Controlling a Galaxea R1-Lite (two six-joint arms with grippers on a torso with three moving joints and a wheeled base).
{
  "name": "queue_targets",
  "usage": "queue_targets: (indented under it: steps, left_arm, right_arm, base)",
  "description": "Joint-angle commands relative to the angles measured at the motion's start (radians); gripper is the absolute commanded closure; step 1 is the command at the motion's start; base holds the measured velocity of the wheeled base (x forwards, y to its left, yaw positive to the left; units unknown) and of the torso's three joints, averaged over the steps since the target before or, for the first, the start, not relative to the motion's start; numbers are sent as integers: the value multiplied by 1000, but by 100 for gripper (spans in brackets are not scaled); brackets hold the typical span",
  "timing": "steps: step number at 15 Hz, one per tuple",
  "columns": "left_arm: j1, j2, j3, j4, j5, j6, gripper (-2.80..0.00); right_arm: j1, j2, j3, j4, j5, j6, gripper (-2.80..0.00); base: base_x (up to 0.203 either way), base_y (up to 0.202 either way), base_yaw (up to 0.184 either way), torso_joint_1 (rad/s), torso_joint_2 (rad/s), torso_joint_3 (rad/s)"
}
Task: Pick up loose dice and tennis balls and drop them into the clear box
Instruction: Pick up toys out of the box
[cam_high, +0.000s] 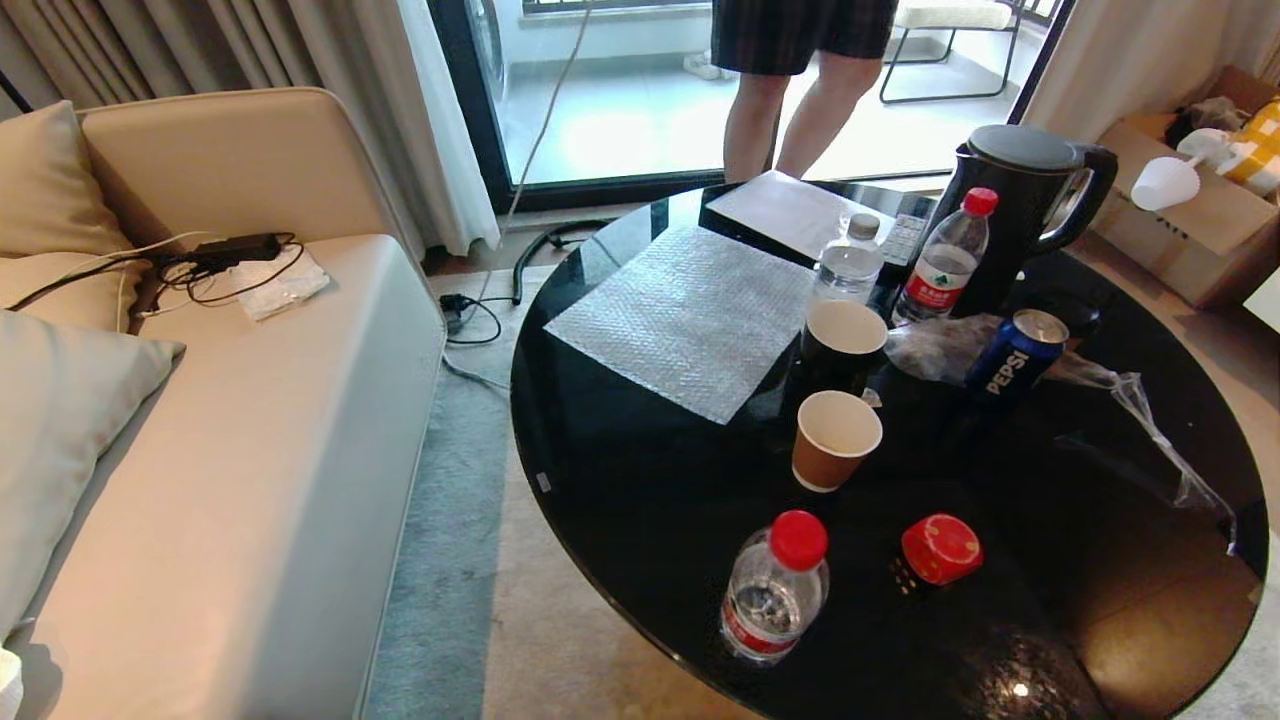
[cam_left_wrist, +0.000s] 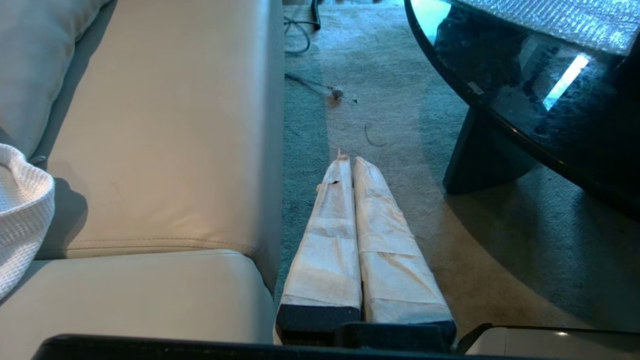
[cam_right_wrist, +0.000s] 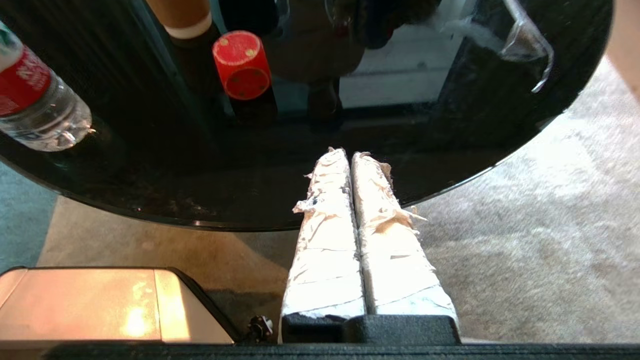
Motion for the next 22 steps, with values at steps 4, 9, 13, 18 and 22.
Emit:
queue_targets:
  steps: [4, 9, 13, 18, 22]
  left_arm:
    - [0, 2, 1, 0, 0, 1, 0]
    - [0, 0, 2, 0, 0, 0, 0]
    - [0, 0, 2, 0, 0, 0, 0]
    - [0, 0, 1, 0, 0, 0, 0]
    - [0, 0, 0, 0, 0, 1, 0]
  right_arm:
    - [0, 1, 0, 1, 0, 0, 0]
    - [0, 0, 0, 1, 1, 0, 0]
    - [0, 0, 0, 1, 0, 0, 0]
    - [0, 1, 0, 1, 1, 0, 0]
    - [0, 0, -2, 3, 1, -2, 0]
  base:
    - [0, 0, 0, 3, 0, -195]
    - [0, 0, 0, 4, 4, -198]
    - [0, 0, 0, 1, 4, -198]
    - [0, 0, 0, 1, 0, -193]
    - [0, 0, 0, 4, 0, -153]
